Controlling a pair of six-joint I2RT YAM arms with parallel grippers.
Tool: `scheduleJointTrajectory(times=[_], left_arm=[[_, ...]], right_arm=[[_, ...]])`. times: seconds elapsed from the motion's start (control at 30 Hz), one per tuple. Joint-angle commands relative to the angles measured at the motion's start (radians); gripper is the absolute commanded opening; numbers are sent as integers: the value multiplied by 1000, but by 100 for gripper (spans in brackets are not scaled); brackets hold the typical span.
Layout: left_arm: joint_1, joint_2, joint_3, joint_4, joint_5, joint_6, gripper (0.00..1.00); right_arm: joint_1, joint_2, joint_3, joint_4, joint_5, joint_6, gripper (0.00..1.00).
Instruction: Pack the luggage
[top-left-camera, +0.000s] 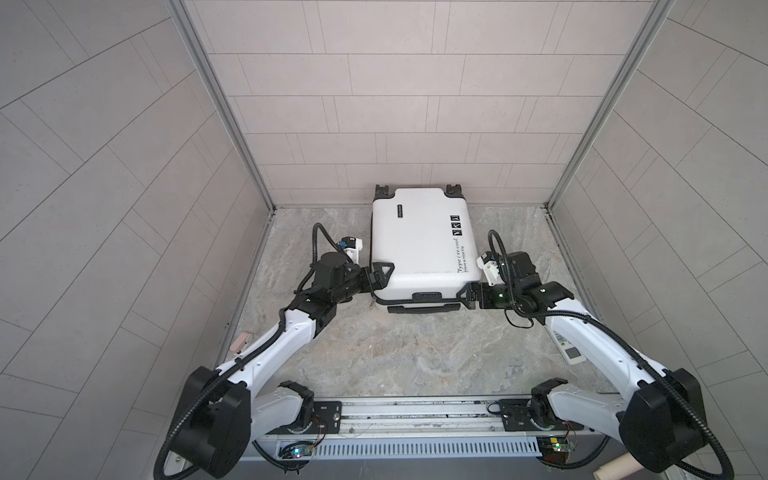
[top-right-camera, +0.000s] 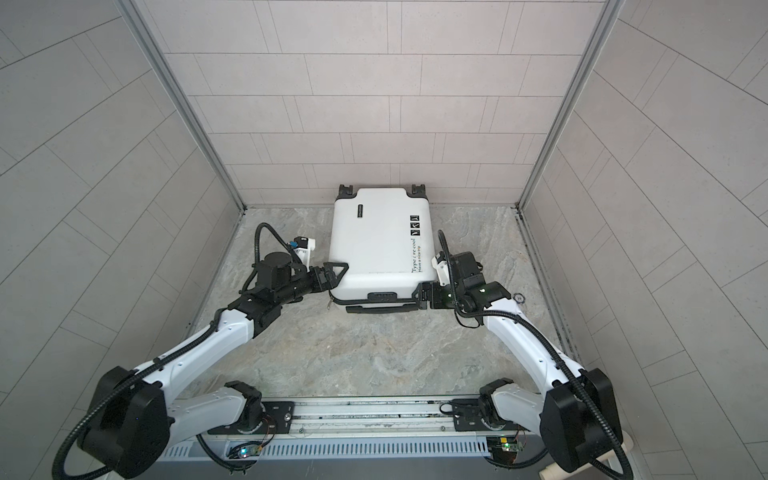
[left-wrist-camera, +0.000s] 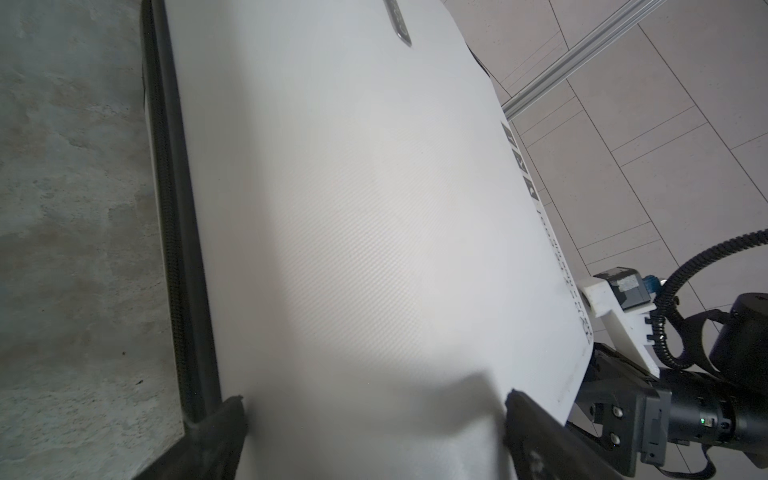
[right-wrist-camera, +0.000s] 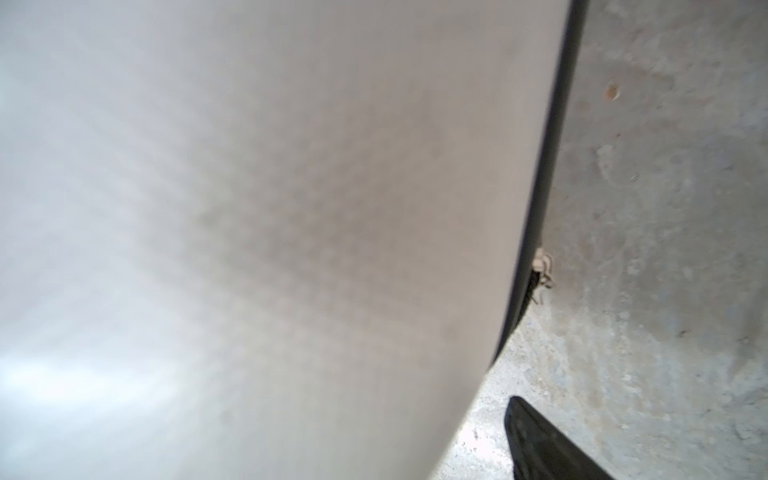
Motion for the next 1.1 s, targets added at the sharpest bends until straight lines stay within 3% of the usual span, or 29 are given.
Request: scheduleJointTrajectory(times=[0.0,0.3,0.47,0.6,0.77,0.9,1.07], left_arm=[[-38,57,59,73,13,-1,97],[-74,233,190,133,-16,-4,95],[-75,187,184,85,-70,50,93],[-93,42,99,-33,-143,135,89],[-200,-150,-30,-165,-311,217,87],[-273,-196,-165,-93,-378,167,82],[-279,-144,-278,80,-362,105,69]], right_arm=[[-25,5,30,48,16,11,97],[-76,33,55,46,-19,-4,97],[-99,20,63,18,-23,-29,97],[-131,6,57,-6,-41,-42,97],[-140,-9,55,-20,-45,-47,97],[-141,0,55,-6,-65,-31,94],[-140,-11,52,7,-78,-7,93]])
